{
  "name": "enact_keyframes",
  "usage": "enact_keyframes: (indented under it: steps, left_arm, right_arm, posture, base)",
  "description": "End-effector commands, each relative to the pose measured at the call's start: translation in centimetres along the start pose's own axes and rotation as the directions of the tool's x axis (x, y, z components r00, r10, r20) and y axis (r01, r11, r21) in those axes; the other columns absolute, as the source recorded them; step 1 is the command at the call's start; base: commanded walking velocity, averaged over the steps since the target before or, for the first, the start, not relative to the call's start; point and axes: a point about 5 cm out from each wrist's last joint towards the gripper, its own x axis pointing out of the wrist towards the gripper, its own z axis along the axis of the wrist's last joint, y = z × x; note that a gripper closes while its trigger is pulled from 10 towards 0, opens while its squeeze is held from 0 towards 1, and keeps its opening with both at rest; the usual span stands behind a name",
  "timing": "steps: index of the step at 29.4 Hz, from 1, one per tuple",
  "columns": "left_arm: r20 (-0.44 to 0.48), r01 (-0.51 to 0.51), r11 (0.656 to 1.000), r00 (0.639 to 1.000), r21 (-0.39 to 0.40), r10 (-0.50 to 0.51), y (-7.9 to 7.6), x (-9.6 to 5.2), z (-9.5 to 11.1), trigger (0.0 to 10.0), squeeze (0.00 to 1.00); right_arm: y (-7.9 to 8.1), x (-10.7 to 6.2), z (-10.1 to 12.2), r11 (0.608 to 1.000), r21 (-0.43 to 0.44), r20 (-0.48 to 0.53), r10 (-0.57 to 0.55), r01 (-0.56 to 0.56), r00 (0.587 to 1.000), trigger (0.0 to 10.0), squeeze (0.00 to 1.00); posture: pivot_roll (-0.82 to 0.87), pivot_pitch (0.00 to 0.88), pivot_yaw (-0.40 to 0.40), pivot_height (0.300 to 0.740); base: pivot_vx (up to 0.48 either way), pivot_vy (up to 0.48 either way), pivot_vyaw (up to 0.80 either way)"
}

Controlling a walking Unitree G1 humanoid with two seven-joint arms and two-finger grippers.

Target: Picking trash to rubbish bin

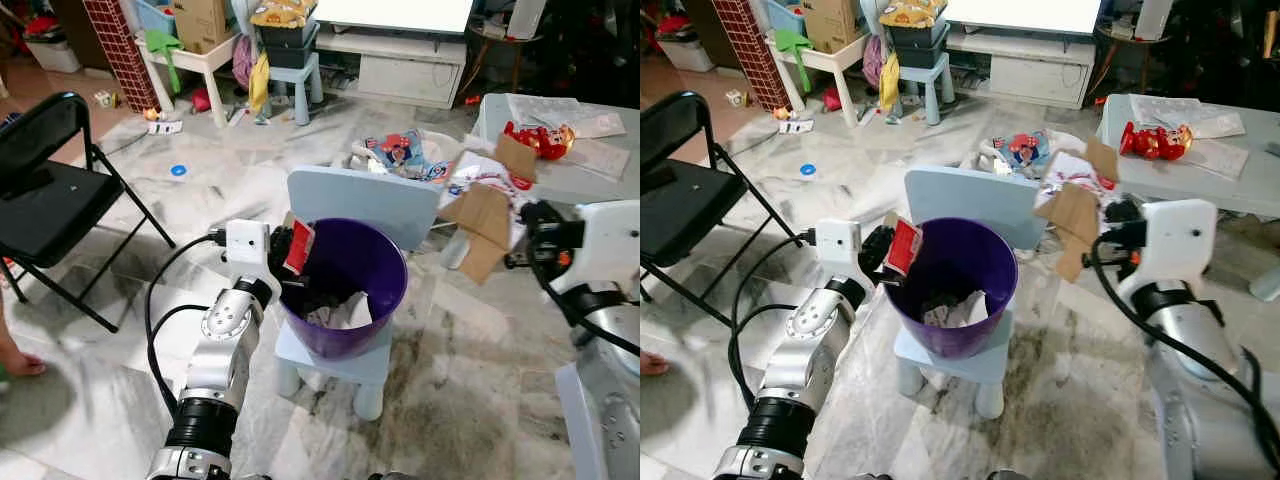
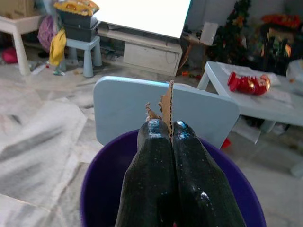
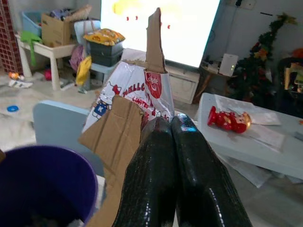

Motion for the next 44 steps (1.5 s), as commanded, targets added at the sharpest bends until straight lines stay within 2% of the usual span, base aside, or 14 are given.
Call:
enact_keyframes:
  steps: [1,4,5,19,24,26,31,32,33,34,39,44]
  left_arm:
    - [0.014,0.011,1.000,1.000,-0.010,-0.011,-0.1,0.2,-0.1,10.0,0.00]
    - [0.017,0.016,1.000,1.000,-0.024,-0.016,-0.2,0.4,-0.3,10.0,0.00]
    - [0.027,0.017,0.999,1.000,-0.045,-0.016,-0.2,0.5,-0.4,10.0,1.00]
    - [0.058,-0.001,0.998,0.998,-0.058,0.005,0.3,0.4,-1.0,10.0,1.00]
    - [0.093,-0.044,0.999,0.995,-0.025,0.046,0.5,0.0,-0.3,10.0,1.00]
    - [0.124,-0.086,0.996,0.989,-0.001,0.086,0.7,-0.4,0.3,10.0,1.00]
    - [0.163,-0.107,0.994,0.981,0.031,0.101,0.8,-1.5,1.2,10.0,1.00]
    - [0.174,-0.135,0.990,0.977,0.036,0.127,1.1,-2.3,1.6,10.0,1.00]
    - [0.178,-0.146,0.989,0.974,0.037,0.137,1.2,-2.7,1.7,10.0,0.41]
    - [0.179,-0.155,0.987,0.973,0.037,0.146,1.3,-3.0,1.9,10.0,0.00]
    - [0.179,-0.194,0.980,0.967,0.051,0.182,1.2,-4.9,2.4,10.0,0.00]
    - [0.160,-0.183,0.981,0.972,0.064,0.171,0.3,-6.3,2.7,10.0,0.00]
  right_arm:
    - [-0.6,-0.4,0.8,1.000,-0.015,0.017,-0.012,0.012,1.000,0.0,0.00]
    - [-1.0,-0.6,1.1,1.000,-0.027,0.016,-0.013,0.013,1.000,0.0,0.00]
    - [-1.2,-0.6,1.3,0.999,-0.038,0.014,-0.009,0.010,1.000,0.0,0.00]
    - [-0.8,0.1,1.9,0.998,-0.045,0.013,0.037,-0.036,0.999,0.0,0.00]
    - [-0.3,0.3,1.5,0.999,-0.025,0.008,0.040,-0.039,0.999,0.0,0.00]
    - [0.0,0.6,1.0,0.999,-0.006,0.005,0.042,-0.042,0.999,0.0,0.00]
    - [1.0,1.4,0.3,0.998,0.028,0.007,0.053,-0.053,0.999,0.0,0.00]
    - [1.5,1.9,0.1,0.997,0.048,0.013,0.060,-0.061,0.998,0.0,0.00]
    - [1.8,2.2,-0.1,0.996,0.056,0.016,0.064,-0.065,0.998,0.0,0.00]
    - [2.0,2.5,-0.2,0.996,0.064,0.019,0.067,-0.069,0.998,0.0,0.00]
    - [3.1,4.0,-0.5,0.992,0.096,0.047,0.075,-0.079,0.996,0.0,0.00]
    - [3.7,5.0,-0.9,0.990,0.119,0.070,0.066,-0.074,0.995,0.0,0.00]
  posture:
    - [-0.25,0.163,-0.068,0.740]
    - [-0.27,0.163,-0.088,0.740]
    - [-0.28,0.160,-0.097,0.740]
    - [-0.26,0.152,-0.119,0.740]
    - [-0.22,0.148,-0.107,0.740]
    - [-0.18,0.144,-0.098,0.740]
    - [-0.10,0.135,-0.081,0.740]
    - [-0.07,0.131,-0.074,0.740]
    - [-0.05,0.130,-0.070,0.740]
    - [-0.04,0.129,-0.067,0.740]
    - [0.02,0.120,-0.046,0.740]
    - [0.06,0.110,-0.025,0.740]
  base:
    - [0.000,0.000,0.00]
    - [0.000,0.000,0.00]
    - [0.000,0.000,0.00]
    - [0.000,0.000,0.00]
    - [0.000,0.000,0.00]
    - [0.000,0.000,0.00]
    - [0.000,0.000,0.00]
    - [0.000,0.000,0.00]
    - [0.000,0.000,0.00]
    - [0.000,0.000,0.00]
    - [0.000,0.000,0.00]
    - [0.000,0.000,0.00]
